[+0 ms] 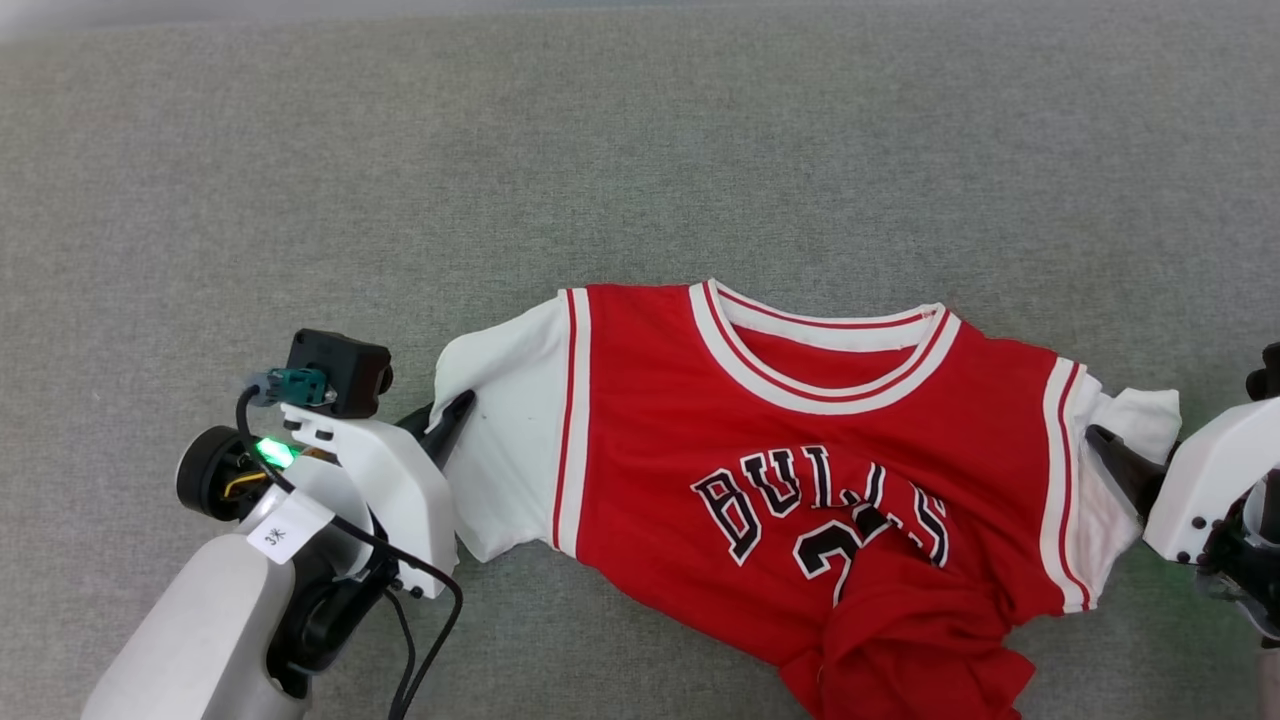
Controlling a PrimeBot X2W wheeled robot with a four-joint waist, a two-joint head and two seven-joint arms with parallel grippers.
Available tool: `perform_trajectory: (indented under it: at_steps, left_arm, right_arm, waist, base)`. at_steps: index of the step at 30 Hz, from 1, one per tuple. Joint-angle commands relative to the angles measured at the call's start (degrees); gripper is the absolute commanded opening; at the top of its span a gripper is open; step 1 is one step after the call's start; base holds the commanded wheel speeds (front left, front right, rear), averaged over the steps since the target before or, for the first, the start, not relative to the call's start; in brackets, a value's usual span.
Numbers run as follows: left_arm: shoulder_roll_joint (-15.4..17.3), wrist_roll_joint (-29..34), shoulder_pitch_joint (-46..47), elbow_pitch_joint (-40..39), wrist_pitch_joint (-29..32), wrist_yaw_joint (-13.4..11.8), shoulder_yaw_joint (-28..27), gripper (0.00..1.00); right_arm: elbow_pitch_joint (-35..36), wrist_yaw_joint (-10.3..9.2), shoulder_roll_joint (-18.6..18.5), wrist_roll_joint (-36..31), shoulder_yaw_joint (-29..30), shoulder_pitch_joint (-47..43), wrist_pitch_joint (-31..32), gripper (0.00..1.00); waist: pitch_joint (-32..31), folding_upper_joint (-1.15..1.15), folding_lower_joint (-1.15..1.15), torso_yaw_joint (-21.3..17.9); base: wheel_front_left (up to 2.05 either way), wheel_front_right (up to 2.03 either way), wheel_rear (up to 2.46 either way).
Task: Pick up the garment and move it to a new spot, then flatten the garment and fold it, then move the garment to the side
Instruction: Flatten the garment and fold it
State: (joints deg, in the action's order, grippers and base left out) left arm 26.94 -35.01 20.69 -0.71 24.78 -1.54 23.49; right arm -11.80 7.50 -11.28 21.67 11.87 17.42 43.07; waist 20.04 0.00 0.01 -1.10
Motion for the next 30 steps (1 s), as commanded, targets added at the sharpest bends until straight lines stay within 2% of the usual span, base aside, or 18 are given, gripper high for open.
perform_trajectory:
  at_steps: [1,2,3,4,5,11,19,24,30]
  left_arm:
    - [-0.1,0.22,0.73,-0.13,-0.37,-0.21,0.03,0.0]
    - [-0.11,0.19,0.6,-0.06,-0.54,-0.2,0.04,0.0]
    - [-0.17,0.14,0.48,0.05,-0.82,-0.2,0.05,0.0]
    - [-0.16,0.1,0.36,0.18,-0.92,-0.2,0.04,0.0]
    - [-0.2,0.06,0.28,0.34,-1.06,-0.19,0.04,0.0]
    - [-0.02,-0.05,-0.16,1.5,-2.56,-0.31,-0.45,0.0]
    - [0.56,1.22,2.09,2.22,-5.8,-1.76,-2.51,0.0]
    - [0.44,2.06,6.85,3.82,-8.45,-2.4,-4.71,0.0]
    - [-0.54,2.64,16.42,8.68,-11.65,-1.75,-6.6,0.0]
  right_arm:
    - [-2.13,-0.02,0.63,-0.01,-1.2,-0.47,2.37,1.0]
    - [-2.77,-0.02,0.91,0.12,-1.73,-0.95,3.47,1.0]
    - [-3.39,-0.01,1.19,0.44,-1.98,-1.43,4.71,0.55]
    - [-3.91,-0.01,1.04,0.47,-2.19,-1.8,5.82,0.25]
    - [-4.2,-0.01,1.11,0.73,-2.15,-2.05,6.38,0.0]
    - [-2.19,-0.05,-0.79,0.61,-1.26,-0.32,6.32,0.0]
    - [2.25,-0.05,-3.75,-0.71,-0.08,3.55,3.55,0.0]
    - [3.64,-0.05,-5.3,-2.15,-0.65,7.59,1.34,0.0]
    - [2.09,-0.06,-6.39,-4.34,-2.1,16.03,-3.15,0.0]
  waist:
    - [0.4,0.0,-0.01,0.49]
    - [0.43,0.0,-0.01,0.59]
    - [0.41,0.0,-0.01,0.66]
    - [0.39,0.0,-0.01,0.7]
    - [0.33,0.0,-0.01,0.71]
    - [-1.58,0.0,-0.01,-0.08]
    - [-5.46,0.0,-0.01,-0.94]
    - [-7.45,0.0,-0.01,-1.37]
    - [-8.07,0.0,-0.01,-2.08]
  base:
    - [0.0,0.0,0.0]
    - [0.0,0.0,0.0]
    - [0.0,0.0,0.0]
    - [0.0,0.0,0.0]
    - [0.0,0.0,0.0]
    - [0.0,0.0,0.0]
    - [0.0,0.0,0.0]
    - [0.0,0.0,0.0]
    - [0.0,0.0,0.0]
